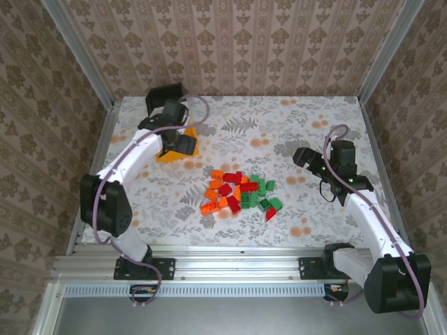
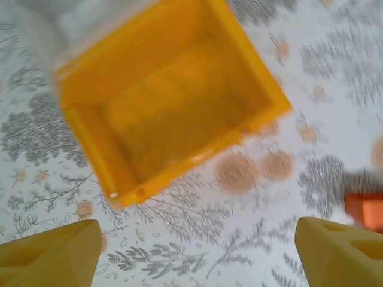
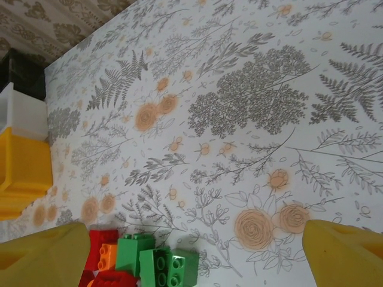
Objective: Sort the legos into containers by color
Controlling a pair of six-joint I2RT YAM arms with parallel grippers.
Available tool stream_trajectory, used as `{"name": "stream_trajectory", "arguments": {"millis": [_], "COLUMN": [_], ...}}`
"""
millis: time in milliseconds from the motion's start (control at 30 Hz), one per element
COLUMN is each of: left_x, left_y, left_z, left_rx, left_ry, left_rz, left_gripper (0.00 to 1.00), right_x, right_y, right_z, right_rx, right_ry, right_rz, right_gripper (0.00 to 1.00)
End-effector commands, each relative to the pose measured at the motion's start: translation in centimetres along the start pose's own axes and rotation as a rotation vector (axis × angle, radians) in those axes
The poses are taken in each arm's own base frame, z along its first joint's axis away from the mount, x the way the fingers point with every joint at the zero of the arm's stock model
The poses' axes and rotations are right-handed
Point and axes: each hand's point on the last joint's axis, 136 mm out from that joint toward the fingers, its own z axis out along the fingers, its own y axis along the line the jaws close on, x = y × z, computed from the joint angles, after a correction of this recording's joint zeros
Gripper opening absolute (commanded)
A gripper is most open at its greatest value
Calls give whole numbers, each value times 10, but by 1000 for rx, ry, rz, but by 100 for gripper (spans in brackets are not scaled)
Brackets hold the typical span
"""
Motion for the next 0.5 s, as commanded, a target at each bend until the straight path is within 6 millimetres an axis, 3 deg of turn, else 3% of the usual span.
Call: {"name": "stream_trajectory", "arguments": {"millis": [0, 267, 467], "left_x": [29, 15, 3], "left_y": [-7, -18, -23], "left_z": [2, 37, 51], "left_rx": [33, 90, 123], "left_ry": [160, 181, 159], "left_rz": [200, 281, 279], "left_gripper": [86, 86, 85], "right_x": [10, 11, 11], "right_y": [5, 8, 7], "right_z": [3, 1, -4], "right_rx": [-30, -42, -33], "right_ry": [40, 49, 47], "right_rz": [12, 12, 0], "right_gripper": [93, 93, 93]}}
